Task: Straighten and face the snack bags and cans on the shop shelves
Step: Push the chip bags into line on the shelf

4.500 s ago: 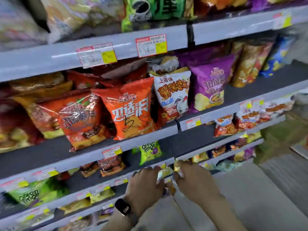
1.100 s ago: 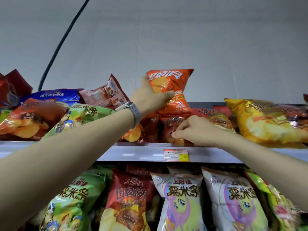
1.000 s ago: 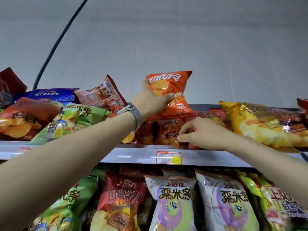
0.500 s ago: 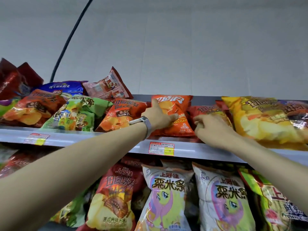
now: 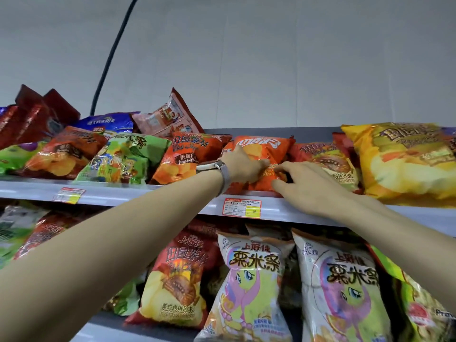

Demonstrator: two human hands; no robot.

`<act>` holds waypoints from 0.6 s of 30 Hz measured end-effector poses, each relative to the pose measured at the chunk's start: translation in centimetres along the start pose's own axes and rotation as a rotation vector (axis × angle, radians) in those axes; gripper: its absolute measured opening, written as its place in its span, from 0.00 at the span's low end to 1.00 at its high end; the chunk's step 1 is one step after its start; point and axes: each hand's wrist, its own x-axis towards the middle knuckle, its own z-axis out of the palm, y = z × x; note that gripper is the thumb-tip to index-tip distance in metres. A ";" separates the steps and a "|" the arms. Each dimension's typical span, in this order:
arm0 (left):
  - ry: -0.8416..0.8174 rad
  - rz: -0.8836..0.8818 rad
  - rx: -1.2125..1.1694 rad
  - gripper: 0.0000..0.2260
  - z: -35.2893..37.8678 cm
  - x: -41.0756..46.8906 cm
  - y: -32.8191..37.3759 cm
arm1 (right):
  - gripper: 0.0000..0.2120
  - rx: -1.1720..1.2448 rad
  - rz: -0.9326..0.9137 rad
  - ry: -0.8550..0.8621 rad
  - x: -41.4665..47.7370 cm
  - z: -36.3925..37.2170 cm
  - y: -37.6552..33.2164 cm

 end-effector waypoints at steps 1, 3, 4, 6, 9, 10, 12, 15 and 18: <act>0.011 0.039 0.050 0.40 -0.6 -0.3 -0.3 | 0.27 -0.011 -0.011 0.008 -0.1 -0.1 -0.4; 0.043 0.140 0.151 0.32 -1.8 -1.0 -0.9 | 0.28 -0.037 -0.029 0.035 0.2 -0.3 -1.4; 0.050 0.190 0.178 0.27 -2.5 -1.3 -1.3 | 0.28 -0.052 -0.031 0.051 0.4 -0.5 -2.1; 0.052 0.262 0.190 0.20 -4.1 -1.8 -2.1 | 0.27 -0.093 -0.027 0.082 1.0 -0.8 -3.7; 0.063 0.314 0.216 0.15 -7.2 -2.8 -3.9 | 0.27 -0.089 -0.045 0.100 1.9 -0.9 -6.9; 0.066 0.314 0.221 0.16 -8.3 -3.0 -4.8 | 0.26 -0.075 -0.057 0.094 2.2 -0.7 -8.0; 0.080 0.295 0.240 0.19 -10.9 -3.2 -7.3 | 0.21 -0.069 -0.087 0.084 3.0 -0.1 -10.5; 0.091 0.246 0.299 0.17 -14.4 -3.1 -12.2 | 0.20 -0.031 -0.108 0.075 4.5 1.4 -14.7; 0.118 0.192 0.346 0.14 -17.6 -3.1 -17.1 | 0.24 -0.011 -0.143 0.065 6.3 3.4 -19.0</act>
